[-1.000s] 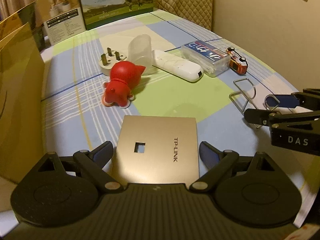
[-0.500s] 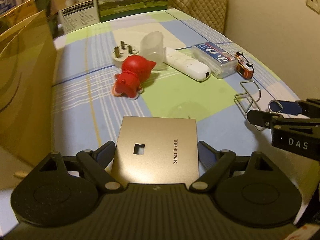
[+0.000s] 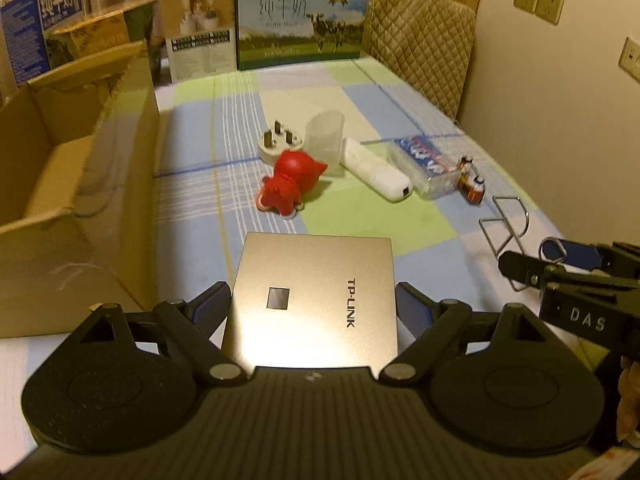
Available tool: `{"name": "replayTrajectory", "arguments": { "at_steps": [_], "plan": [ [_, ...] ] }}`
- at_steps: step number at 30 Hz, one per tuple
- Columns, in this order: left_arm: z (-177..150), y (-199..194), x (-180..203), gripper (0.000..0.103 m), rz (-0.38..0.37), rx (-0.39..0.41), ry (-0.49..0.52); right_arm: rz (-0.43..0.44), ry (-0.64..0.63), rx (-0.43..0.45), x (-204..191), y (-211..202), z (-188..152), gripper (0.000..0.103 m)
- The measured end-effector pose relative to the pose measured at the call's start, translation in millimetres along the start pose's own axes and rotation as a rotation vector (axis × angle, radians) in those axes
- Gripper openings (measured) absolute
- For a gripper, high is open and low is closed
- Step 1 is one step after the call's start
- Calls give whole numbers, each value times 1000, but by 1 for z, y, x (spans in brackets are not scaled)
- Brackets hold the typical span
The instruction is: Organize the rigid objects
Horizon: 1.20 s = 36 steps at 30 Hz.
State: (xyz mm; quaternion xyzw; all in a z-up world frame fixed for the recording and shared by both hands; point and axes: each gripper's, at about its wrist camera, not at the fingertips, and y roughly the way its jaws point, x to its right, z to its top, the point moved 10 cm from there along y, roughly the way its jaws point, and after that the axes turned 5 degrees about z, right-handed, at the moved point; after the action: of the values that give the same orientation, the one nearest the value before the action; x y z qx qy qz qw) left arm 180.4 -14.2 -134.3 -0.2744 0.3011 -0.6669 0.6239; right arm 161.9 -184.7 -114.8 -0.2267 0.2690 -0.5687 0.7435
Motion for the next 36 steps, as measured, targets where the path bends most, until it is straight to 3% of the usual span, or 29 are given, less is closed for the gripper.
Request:
{"name": "replayTrajectory", "arguments": {
  "at_steps": [15,36],
  "plan": [
    [9,-64,-13,86,24,61,-19,54,-42,44,-39,-47,19,51],
    [8,-97,-34,86,40,90,-37,96,-74,62,-67,-58,30,51]
  ]
}}
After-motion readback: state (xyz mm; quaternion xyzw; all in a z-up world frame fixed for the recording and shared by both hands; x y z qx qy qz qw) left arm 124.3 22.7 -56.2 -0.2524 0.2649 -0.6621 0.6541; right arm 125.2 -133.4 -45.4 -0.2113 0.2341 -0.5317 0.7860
